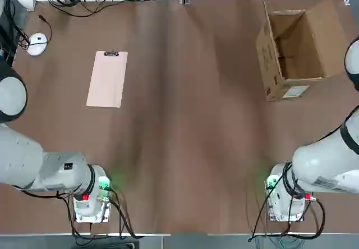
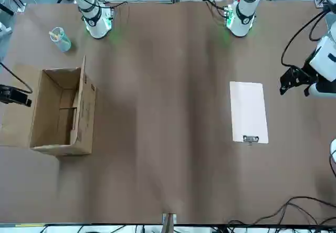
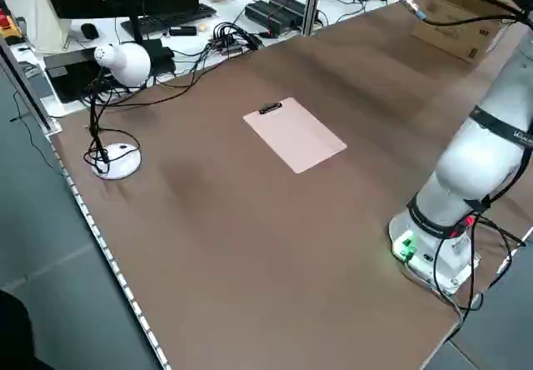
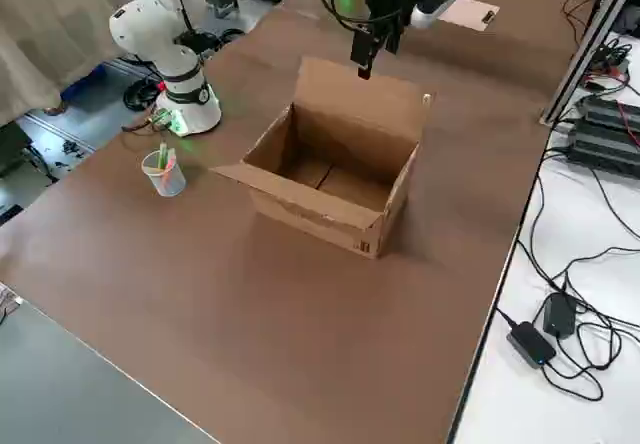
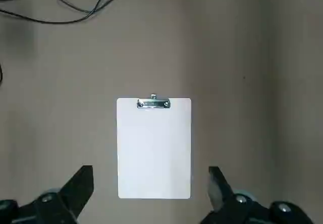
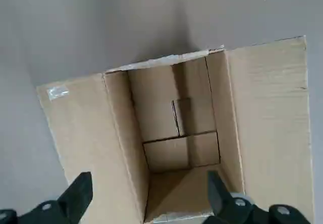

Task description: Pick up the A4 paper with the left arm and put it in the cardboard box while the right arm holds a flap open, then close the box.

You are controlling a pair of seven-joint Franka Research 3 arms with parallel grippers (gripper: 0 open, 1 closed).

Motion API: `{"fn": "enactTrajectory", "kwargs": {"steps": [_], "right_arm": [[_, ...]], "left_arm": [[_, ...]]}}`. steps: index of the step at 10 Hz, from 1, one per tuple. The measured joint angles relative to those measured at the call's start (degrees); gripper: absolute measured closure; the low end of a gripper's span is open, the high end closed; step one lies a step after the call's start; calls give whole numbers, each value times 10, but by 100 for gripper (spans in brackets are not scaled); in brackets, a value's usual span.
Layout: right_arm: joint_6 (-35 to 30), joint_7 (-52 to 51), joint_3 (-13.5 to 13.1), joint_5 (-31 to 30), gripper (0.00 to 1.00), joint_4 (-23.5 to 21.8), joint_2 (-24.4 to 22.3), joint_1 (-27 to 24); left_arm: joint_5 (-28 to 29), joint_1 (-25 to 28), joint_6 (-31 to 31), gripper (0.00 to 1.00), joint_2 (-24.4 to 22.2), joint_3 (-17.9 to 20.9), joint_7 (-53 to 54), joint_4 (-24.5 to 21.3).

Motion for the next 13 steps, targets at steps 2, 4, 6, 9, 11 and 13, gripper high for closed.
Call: {"fn": "enactTrajectory", "kwargs": {"steps": [2, 4, 6, 9, 11, 13], "right_arm": [[0, 0, 0, 0, 0, 0, 0, 0], [0, 0, -1, 0, 0, 0, 0, 0], [0, 0, -1, 0, 0, 0, 0, -2], [14, 14, -2, -2, 0, 0, 0, -9], [51, 53, -3, -3, 0, -2, 4, -27], [80, 113, -3, -3, 0, -5, 19, -34]], "left_arm": [[0, -3, 0, 0, 0, 0, 0, 6], [0, -3, -1, 0, 1, -1, 0, 15], [0, 2, -2, 0, 9, 1, 1, 16], [0, 3, -2, 0, 38, 1, 0, 17], [0, 4, -2, 0, 61, 1, 0, 19], [0, 10, 1, 0, 90, 7, -7, 21]]}}
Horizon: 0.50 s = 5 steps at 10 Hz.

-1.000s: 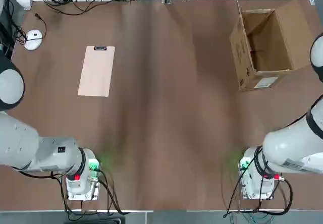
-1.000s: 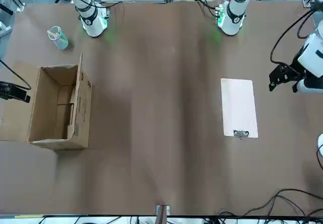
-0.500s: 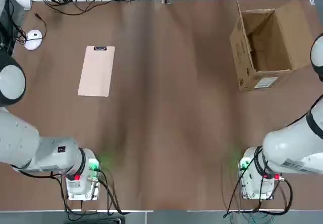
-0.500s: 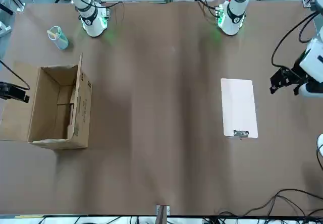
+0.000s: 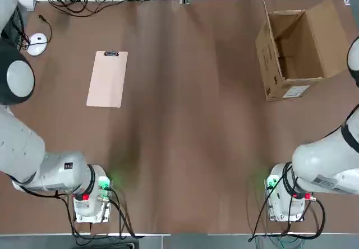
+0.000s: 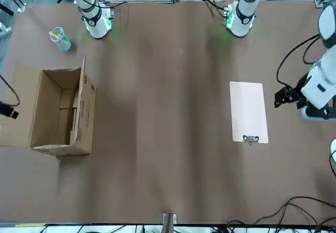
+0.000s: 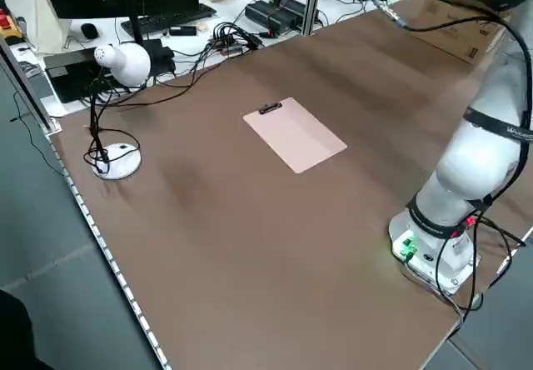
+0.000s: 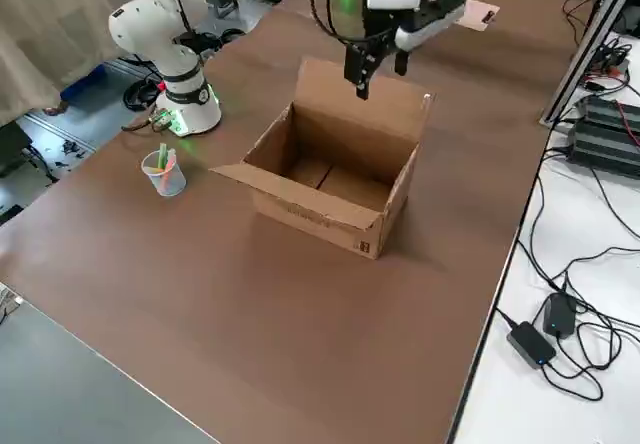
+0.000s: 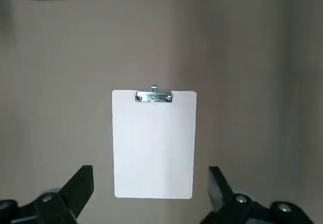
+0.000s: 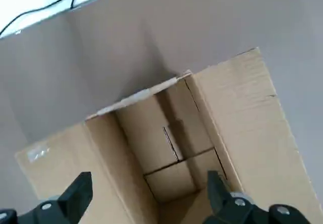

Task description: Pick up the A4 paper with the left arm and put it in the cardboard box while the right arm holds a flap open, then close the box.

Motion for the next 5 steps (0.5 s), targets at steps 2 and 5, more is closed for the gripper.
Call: {"fn": "enactTrajectory", "kwargs": {"steps": [2, 5], "right_arm": [[18, 25, 1, 0, 0, -1, 15, 0], [39, 68, 3, 0, 0, -1, 34, 1]], "left_arm": [[0, 33, 28, 0, 37, 2, -43, 1], [0, 50, 85, 0, 92, 2, -222, 4]]}}
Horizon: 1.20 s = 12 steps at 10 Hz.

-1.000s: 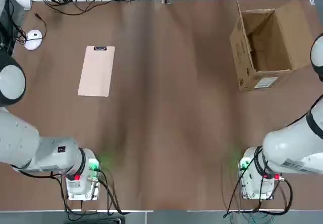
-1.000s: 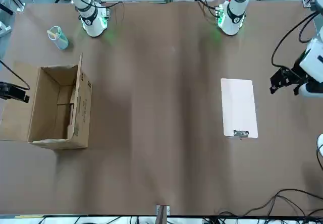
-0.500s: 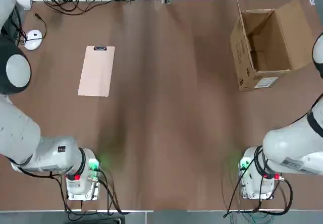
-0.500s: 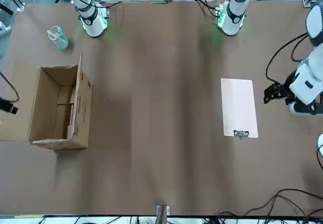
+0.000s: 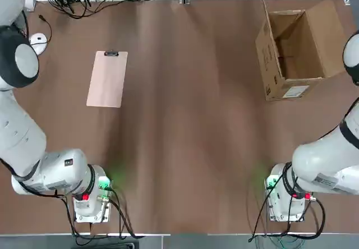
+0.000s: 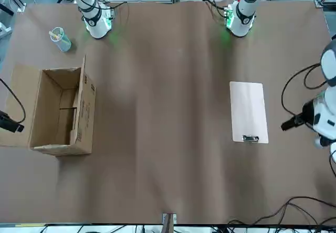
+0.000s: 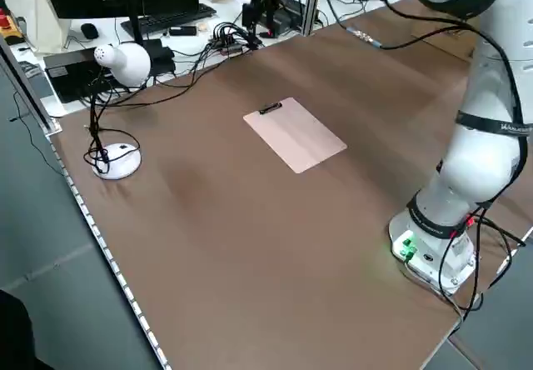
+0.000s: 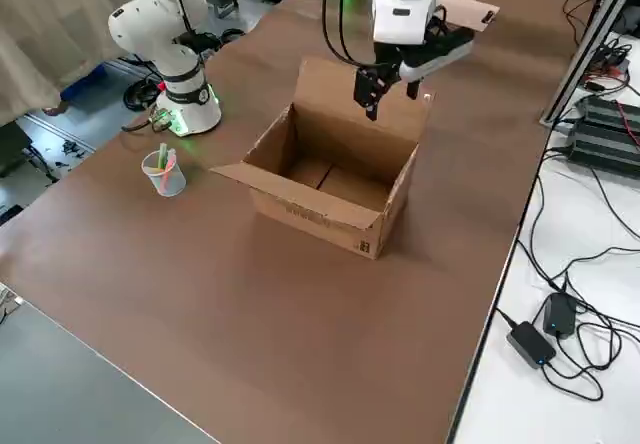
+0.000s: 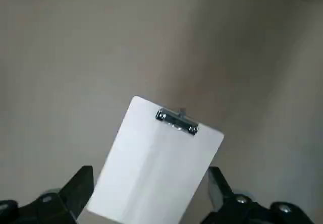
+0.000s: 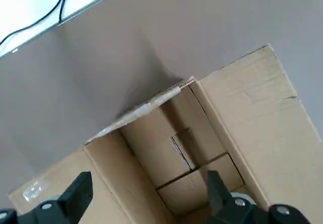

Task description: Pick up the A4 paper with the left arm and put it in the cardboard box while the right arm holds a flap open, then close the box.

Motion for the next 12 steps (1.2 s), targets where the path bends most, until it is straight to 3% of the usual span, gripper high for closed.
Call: {"fn": "enactTrajectory", "kwargs": {"steps": [3, 6, 9, 12], "right_arm": [[13, 39, 0, 0, 0, 0, 14, 0], [13, -32, 4, -29, 0, 0, 16, 9], [20, -240, 4, -45, 0, 0, 23, 14], [58, -441, 3, 9, 0, -1, 40, 4]], "left_arm": [[0, -5, 58, 0, 44, -1, -211, 3], [0, -14, 106, 0, 93, -3, -430, 13], [0, -24, 109, 0, 132, -5, -558, 35], [-1, -46, 108, 0, 163, -9, -575, 34]]}}
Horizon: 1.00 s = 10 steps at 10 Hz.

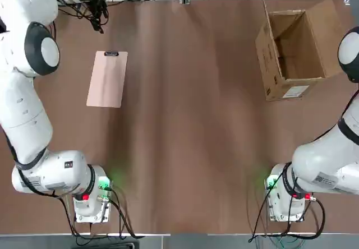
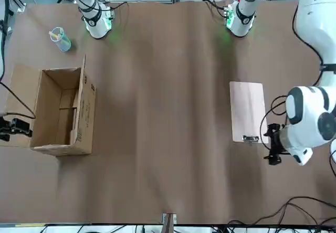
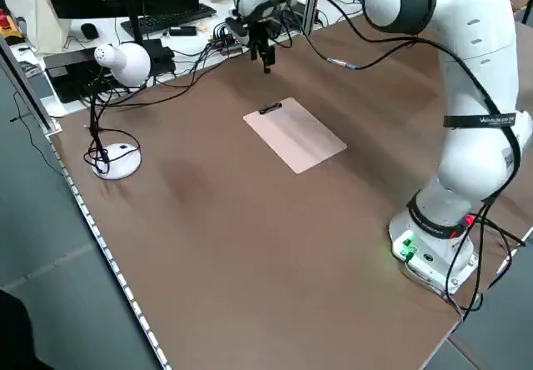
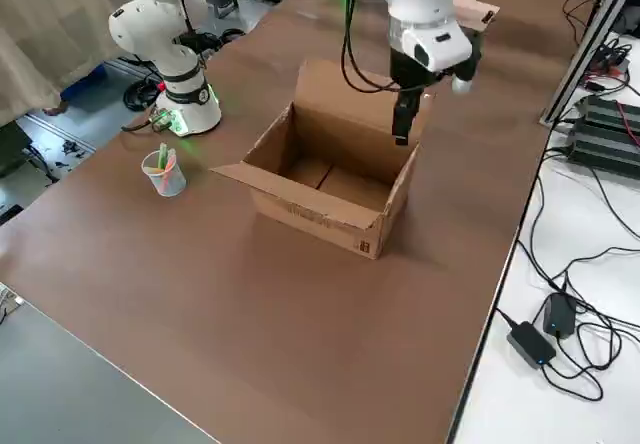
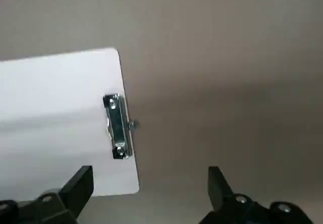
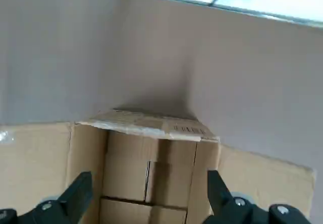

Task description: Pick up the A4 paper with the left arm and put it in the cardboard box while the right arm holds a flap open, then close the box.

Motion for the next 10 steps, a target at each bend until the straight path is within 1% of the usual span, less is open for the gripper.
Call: {"fn": "enactTrajectory", "kwargs": {"steps": [2, 3, 4, 6, 8, 10], "right_arm": [[2, -176, 0, 23, 0, 0, 12, -12], [1, -272, -1, 28, 0, 0, 16, -17], [0, -376, 0, 30, 0, 0, 19, -18], [0, -594, 1, 30, 0, -1, 28, -18], [5, -685, 0, 19, 0, -2, 48, -18], [32, -775, -1, 1, 0, -2, 71, -20]], "left_arm": [[0, -28, 1, 0, 29, 0, -13, -2], [2, -32, 8, 0, 40, 1, -13, -6], [10, -31, 32, 0, 46, 3, -13, -21], [15, -26, 104, 0, 47, 6, -13, -74], [15, -24, 145, 0, 43, 7, -15, -107], [15, -20, 151, 0, 37, 7, -16, -118]]}}
